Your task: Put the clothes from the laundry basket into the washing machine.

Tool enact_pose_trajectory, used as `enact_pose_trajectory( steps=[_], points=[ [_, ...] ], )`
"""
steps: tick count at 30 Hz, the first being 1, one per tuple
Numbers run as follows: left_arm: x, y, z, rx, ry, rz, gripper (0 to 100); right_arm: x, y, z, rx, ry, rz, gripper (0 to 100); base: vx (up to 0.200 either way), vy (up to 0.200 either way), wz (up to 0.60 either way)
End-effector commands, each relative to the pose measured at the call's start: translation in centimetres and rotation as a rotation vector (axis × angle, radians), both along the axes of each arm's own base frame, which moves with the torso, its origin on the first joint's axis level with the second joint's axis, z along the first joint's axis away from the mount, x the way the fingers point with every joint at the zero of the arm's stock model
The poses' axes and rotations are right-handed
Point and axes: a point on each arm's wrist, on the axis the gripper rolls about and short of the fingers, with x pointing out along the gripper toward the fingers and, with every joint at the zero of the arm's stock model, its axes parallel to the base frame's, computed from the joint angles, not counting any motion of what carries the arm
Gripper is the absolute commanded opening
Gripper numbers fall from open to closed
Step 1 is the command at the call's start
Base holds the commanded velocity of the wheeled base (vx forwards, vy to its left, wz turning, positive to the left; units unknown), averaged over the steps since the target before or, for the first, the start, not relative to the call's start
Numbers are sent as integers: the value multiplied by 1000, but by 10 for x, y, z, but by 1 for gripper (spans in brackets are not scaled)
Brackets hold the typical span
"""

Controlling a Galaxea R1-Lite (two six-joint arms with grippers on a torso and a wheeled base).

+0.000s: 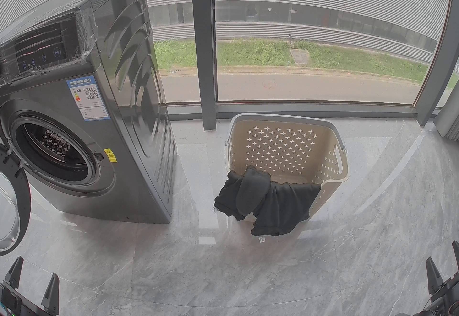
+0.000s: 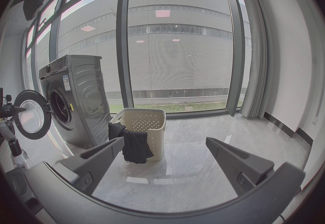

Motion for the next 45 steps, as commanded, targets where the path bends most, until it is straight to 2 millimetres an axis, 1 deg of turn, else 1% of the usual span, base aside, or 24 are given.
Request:
enact_pose_trajectory(
  steps=[1, 34, 45],
  points=[
    [0, 0, -5, -1, 0, 1, 100, 0, 0, -5, 0, 1, 0, 100, 0, 0, 0],
    [0, 0, -5, 1, 0, -1, 100, 0, 0, -5, 0, 1, 0, 100, 0, 0, 0],
    [0, 0, -5, -1, -2, -1, 100, 0, 0, -5, -20, 1, 14, 100, 200, 0, 0]
  ],
)
